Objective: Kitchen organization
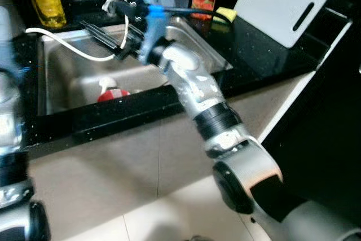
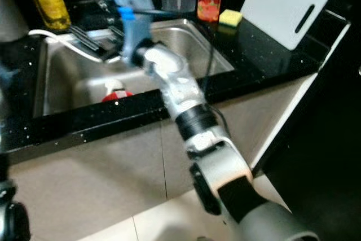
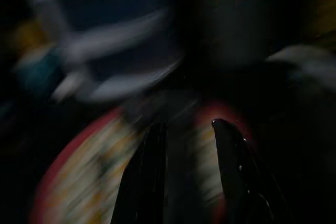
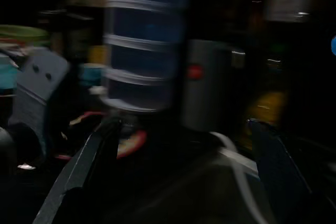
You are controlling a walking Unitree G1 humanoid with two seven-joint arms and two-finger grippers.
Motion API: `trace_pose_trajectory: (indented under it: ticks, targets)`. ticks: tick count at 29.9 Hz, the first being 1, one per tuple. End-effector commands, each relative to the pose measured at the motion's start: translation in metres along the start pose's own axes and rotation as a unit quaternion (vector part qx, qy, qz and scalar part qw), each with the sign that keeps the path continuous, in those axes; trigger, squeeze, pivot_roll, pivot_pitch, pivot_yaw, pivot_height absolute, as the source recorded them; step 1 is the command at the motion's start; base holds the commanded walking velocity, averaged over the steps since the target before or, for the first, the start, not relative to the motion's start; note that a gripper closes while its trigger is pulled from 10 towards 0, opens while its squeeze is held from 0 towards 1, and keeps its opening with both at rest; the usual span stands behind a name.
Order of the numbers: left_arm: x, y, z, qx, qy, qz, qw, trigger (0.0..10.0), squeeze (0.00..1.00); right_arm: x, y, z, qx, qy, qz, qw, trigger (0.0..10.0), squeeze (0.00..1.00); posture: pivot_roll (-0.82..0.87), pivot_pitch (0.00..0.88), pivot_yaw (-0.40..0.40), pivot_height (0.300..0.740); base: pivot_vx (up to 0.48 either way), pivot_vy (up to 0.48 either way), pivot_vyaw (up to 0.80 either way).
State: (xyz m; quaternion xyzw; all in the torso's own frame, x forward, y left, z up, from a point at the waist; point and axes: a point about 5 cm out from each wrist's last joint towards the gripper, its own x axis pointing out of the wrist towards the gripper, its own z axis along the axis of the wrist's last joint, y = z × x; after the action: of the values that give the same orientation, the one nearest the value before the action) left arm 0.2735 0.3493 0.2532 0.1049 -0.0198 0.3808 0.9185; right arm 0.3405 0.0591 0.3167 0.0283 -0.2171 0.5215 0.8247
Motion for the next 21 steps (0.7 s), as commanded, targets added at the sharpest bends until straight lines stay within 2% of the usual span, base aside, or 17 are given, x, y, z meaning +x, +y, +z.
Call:
trace_pose_trajectory:
  ticks: [1,2,3,6,11,12,14,15,16,17,18,20,21]
  targets:
    - [-0.003,0.011,-0.005,0.008,0.022,0.021,1.0,10.0,0.0,0.006,0.006,-0.001,0.016,0.006,0.021,1.0,10.0,0.0,0.3,0.02,-0.082,0.74,0.0,0.0,0.0]
    - [-0.008,0.02,-0.014,0.014,0.041,0.037,0.998,10.0,0.0,0.011,0.013,-0.001,0.027,0.008,0.04,0.999,10.0,0.0,0.3,0.038,-0.082,0.74,0.0,0.0,0.0]
    - [-0.008,0.02,-0.014,0.014,0.041,0.037,0.998,10.0,0.0,0.011,0.013,-0.001,0.027,0.008,0.04,0.999,10.0,0.0,0.3,0.038,-0.082,0.74,0.0,0.0,0.0]
    - [-0.015,0.049,-0.031,0.031,0.082,0.083,0.993,10.0,0.0,0.016,0.024,-0.001,0.045,0.004,0.064,0.997,10.0,0.0,0.31,0.057,-0.088,0.74,0.0,0.0,0.0]
    - [-0.018,0.055,-0.032,0.05,0.092,0.066,0.992,10.0,0.0,0.013,0.019,-0.002,0.052,-0.002,0.053,0.997,10.0,0.0,0.32,0.062,-0.078,0.74,0.0,0.0,0.0]
    - [-0.018,0.054,-0.028,0.063,0.082,0.059,0.993,10.0,0.0,0.012,0.016,-0.002,0.051,-0.004,0.047,0.998,10.0,0.0,0.32,0.062,-0.078,0.74,0.0,0.0,0.0]
    - [-0.02,0.055,-0.007,0.124,0.011,0.07,0.99,10.0,0.0,0.009,0.01,0.002,0.046,-0.013,0.033,0.998,10.0,0.0,0.31,0.061,-0.073,0.74,0.0,0.0,0.0]
    - [-0.023,0.053,0.004,0.132,-0.025,0.069,0.989,10.0,0.0,0.008,0.006,0.004,0.044,-0.017,0.025,0.999,10.0,0.0,0.31,0.058,-0.068,0.74,0.0,0.0,0.0]
    - [-0.025,0.051,0.01,0.133,-0.046,0.067,0.988,10.0,0.0,0.007,0.005,0.005,0.044,-0.019,0.02,0.999,10.0,0.0,0.31,0.058,-0.068,0.74,0.0,0.0,0.0]
    - [-0.031,0.041,0.023,0.098,-0.077,0.032,0.992,10.0,0.0,0.001,-0.008,0.007,0.048,-0.025,-0.033,0.998,10.0,0.0,0.31,0.054,-0.065,0.74,0.0,0.0,0.0]
    - [-0.033,0.037,0.027,0.089,-0.085,0.02,0.992,10.0,0.0,-0.002,-0.013,0.007,0.051,-0.027,-0.056,0.997,10.0,0.0,0.31,0.054,-0.065,0.74,0.0,0.0,0.0]
    - [-0.033,0.037,0.027,0.089,-0.085,0.02,0.992,10.0,0.0,-0.002,-0.013,0.007,0.051,-0.027,-0.056,0.997,10.0,0.0,0.31,0.054,-0.065,0.74,0.0,0.0,0.0]
    - [-0.035,0.03,0.034,0.076,-0.1,-0.002,0.992,10.0,0.0,-0.006,-0.022,0.007,0.062,-0.03,-0.092,0.993,10.0,0.0,0.31,0.054,-0.066,0.74,0.0,0.0,0.0]
